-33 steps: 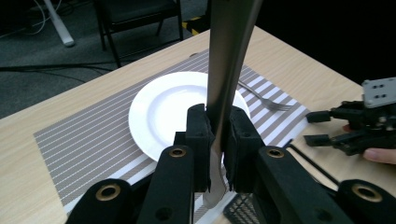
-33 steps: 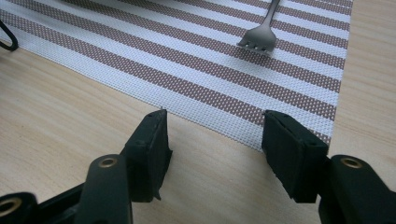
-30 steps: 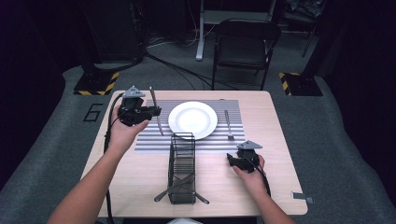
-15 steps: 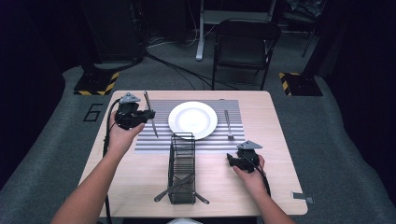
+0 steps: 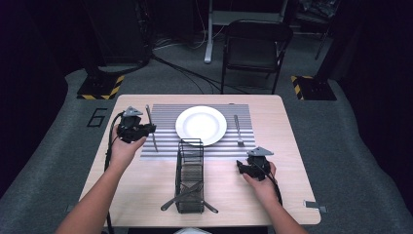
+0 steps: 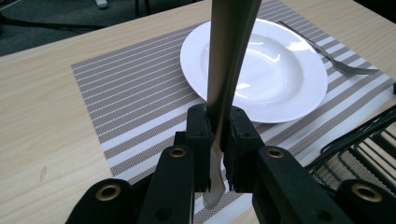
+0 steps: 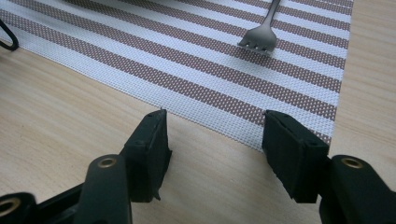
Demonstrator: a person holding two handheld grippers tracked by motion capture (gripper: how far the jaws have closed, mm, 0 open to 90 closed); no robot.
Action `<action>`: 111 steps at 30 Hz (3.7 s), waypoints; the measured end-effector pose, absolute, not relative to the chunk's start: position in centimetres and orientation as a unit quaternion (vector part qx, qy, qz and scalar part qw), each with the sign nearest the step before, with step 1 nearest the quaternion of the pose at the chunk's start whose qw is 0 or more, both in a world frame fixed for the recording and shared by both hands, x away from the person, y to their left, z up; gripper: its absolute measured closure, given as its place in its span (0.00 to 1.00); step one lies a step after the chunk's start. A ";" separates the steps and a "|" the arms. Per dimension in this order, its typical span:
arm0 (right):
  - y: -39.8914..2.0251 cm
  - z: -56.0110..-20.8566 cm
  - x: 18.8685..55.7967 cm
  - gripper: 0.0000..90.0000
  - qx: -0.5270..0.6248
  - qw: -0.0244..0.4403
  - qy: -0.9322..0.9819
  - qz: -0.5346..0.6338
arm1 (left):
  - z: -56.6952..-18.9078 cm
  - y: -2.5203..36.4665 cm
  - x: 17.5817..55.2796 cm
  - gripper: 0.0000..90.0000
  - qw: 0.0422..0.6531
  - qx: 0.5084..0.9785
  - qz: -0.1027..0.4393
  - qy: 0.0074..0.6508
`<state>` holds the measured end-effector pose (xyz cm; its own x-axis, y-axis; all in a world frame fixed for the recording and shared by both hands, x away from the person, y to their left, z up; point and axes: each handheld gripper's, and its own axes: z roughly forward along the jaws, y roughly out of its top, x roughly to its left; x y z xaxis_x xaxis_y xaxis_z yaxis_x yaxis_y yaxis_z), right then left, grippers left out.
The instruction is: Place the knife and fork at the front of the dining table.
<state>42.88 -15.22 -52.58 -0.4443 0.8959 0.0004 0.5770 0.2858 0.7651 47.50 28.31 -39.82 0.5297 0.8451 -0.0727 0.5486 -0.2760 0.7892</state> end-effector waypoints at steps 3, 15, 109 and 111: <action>-15.2 -52.6 42.9 0.45 0.478 0.222 0.770 0.359 | -40.3 28.7 47.5 0.90 0.397 0.776 0.183 0.454; -15.2 -52.6 42.9 0.45 0.478 0.222 0.770 0.359 | -40.8 29.4 48.1 0.90 0.384 0.779 0.180 0.462; -15.2 -52.6 42.9 0.44 0.475 0.222 0.772 0.360 | -51.5 25.2 59.5 0.91 0.342 0.615 0.200 0.681; -15.2 -52.6 42.9 0.44 0.474 0.223 0.772 0.359 | -51.5 25.2 59.5 0.91 0.337 0.619 0.203 0.680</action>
<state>42.91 -15.24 -52.59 -0.4505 0.8928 -0.0033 0.5723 0.2916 0.7664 59.51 25.16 -51.51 -0.0081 0.9783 -0.2070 0.7051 0.1524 0.6926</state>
